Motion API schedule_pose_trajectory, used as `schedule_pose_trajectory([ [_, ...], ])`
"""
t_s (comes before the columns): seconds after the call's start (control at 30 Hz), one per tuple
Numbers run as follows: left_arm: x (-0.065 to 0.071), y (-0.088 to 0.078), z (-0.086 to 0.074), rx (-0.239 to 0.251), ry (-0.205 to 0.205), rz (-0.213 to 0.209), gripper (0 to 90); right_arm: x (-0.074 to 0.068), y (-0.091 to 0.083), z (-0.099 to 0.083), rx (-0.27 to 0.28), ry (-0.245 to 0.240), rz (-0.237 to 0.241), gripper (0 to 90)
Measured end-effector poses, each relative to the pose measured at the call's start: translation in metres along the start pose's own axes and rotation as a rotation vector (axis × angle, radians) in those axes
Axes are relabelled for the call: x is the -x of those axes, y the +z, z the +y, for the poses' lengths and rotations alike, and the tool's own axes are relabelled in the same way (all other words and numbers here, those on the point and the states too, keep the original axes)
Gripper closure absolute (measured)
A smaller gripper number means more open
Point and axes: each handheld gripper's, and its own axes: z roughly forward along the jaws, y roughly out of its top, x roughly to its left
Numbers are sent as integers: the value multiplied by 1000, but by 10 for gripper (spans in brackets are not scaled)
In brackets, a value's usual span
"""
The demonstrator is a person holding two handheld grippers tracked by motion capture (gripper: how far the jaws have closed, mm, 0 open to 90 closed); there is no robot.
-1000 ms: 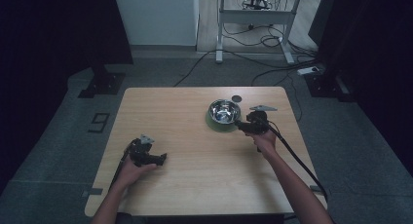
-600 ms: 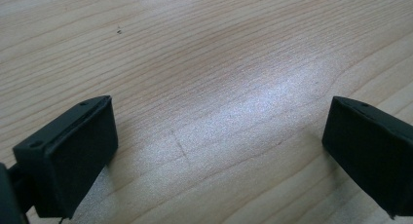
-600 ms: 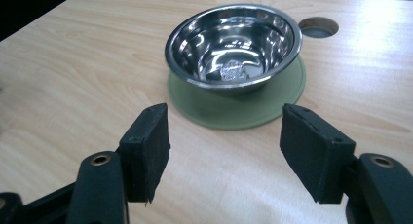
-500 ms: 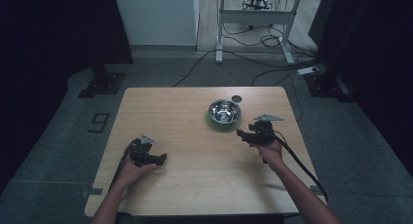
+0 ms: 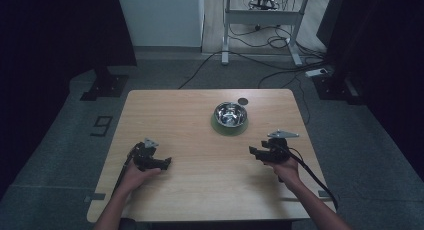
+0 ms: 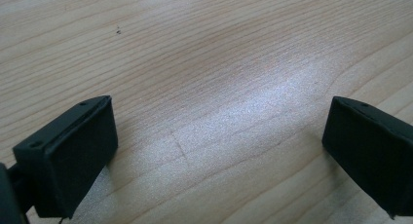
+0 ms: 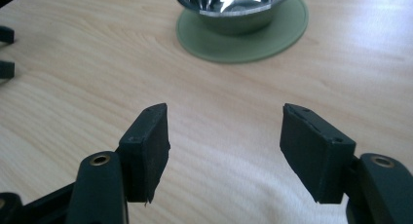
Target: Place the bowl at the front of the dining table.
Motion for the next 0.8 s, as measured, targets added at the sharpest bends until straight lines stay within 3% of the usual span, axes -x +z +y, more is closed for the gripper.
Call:
schedule_pose_trajectory([
  [0.27,0,0,0,0,0,0,0,3,3,-15,-27,16,15,350],
  [0.53,1,0,0,1,2,-2,0,-1,9,-25,-63,-6,8,349],
  [0.8,1,0,0,1,3,-3,0,1,10,-26,-58,-10,-1,344],
])
